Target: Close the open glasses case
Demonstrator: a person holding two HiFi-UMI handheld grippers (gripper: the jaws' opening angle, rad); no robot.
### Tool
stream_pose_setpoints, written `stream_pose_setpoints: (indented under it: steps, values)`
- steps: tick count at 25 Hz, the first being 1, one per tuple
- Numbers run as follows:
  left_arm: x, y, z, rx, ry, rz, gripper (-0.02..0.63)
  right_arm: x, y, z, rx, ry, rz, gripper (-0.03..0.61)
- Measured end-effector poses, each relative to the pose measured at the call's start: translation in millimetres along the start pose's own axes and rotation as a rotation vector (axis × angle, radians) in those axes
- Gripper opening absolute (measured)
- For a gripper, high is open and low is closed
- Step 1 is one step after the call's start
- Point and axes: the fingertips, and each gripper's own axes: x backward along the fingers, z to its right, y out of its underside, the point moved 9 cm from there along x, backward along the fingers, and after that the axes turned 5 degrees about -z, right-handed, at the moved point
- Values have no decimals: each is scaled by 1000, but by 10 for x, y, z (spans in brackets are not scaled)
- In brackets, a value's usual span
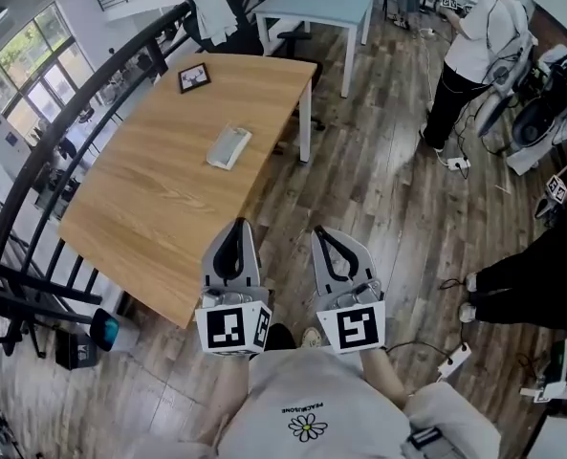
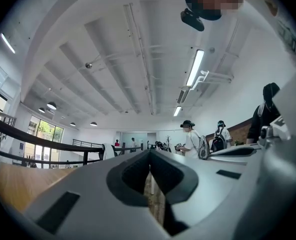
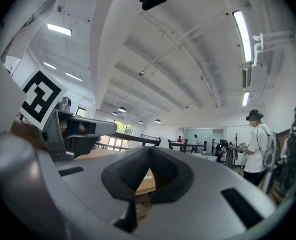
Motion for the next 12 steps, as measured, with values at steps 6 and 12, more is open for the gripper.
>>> stream_pose_setpoints:
  steps: [6, 12]
  values:
    - [-119, 119, 210, 2, -1, -16, 17, 54, 163, 206, 26, -52, -76, 6]
    - [-255, -15, 213, -18, -23, 23, 17, 59, 58, 379, 21, -22, -50, 6]
